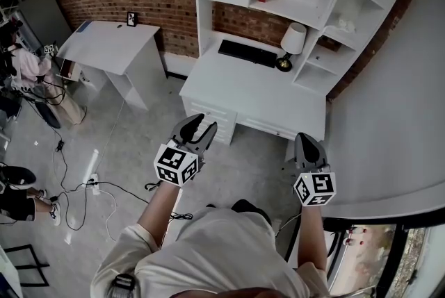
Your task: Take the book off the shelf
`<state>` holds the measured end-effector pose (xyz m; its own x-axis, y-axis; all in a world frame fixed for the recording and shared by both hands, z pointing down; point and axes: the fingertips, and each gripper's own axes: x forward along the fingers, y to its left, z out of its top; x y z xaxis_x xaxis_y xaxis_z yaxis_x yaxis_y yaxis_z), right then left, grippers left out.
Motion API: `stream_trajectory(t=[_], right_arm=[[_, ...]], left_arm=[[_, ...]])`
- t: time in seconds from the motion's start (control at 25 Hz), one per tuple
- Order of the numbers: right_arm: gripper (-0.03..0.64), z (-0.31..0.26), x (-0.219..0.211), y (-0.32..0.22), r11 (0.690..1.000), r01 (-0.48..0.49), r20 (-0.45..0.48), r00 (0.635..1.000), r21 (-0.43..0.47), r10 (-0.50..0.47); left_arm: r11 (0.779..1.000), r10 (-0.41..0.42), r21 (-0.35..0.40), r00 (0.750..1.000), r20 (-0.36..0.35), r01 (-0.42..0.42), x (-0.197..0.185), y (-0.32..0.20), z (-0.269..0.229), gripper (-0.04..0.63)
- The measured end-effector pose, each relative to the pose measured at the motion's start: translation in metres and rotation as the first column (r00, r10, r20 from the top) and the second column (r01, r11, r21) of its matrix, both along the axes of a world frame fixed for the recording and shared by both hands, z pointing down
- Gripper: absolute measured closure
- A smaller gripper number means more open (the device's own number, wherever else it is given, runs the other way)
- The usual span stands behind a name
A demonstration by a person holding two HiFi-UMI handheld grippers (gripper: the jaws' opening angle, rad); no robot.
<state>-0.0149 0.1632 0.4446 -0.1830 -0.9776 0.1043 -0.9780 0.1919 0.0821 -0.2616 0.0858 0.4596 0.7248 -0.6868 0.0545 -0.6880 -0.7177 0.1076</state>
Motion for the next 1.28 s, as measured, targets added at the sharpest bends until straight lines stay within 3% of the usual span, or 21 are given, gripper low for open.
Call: stream_trajectory(t=[0.28, 0.64, 1.28], right_arm=[[0.615, 0.005, 0.003, -0.020, 1.000, 0.005, 0.001, 1.000, -0.011, -0.005], [0.614, 0.013, 0.034, -0.086, 0.999, 0.039, 0.023, 0.999, -0.017, -0.039], [0.615, 0.015, 0.136, -0.208, 0.992, 0.123, 0.033, 0.992, -0.023, -0.122]], left_arm=[[1.000, -0.011, -0.023, 1.000, 0.002, 0.011, 0.003, -0.017, 0.007, 0.433], [0.999, -0.042, -0.024, 0.999, 0.018, 0.042, 0.033, -0.068, 0.009, 0.431], [0.993, -0.117, -0.021, 0.993, 0.016, 0.117, 0.137, -0.175, 0.003, 0.414]])
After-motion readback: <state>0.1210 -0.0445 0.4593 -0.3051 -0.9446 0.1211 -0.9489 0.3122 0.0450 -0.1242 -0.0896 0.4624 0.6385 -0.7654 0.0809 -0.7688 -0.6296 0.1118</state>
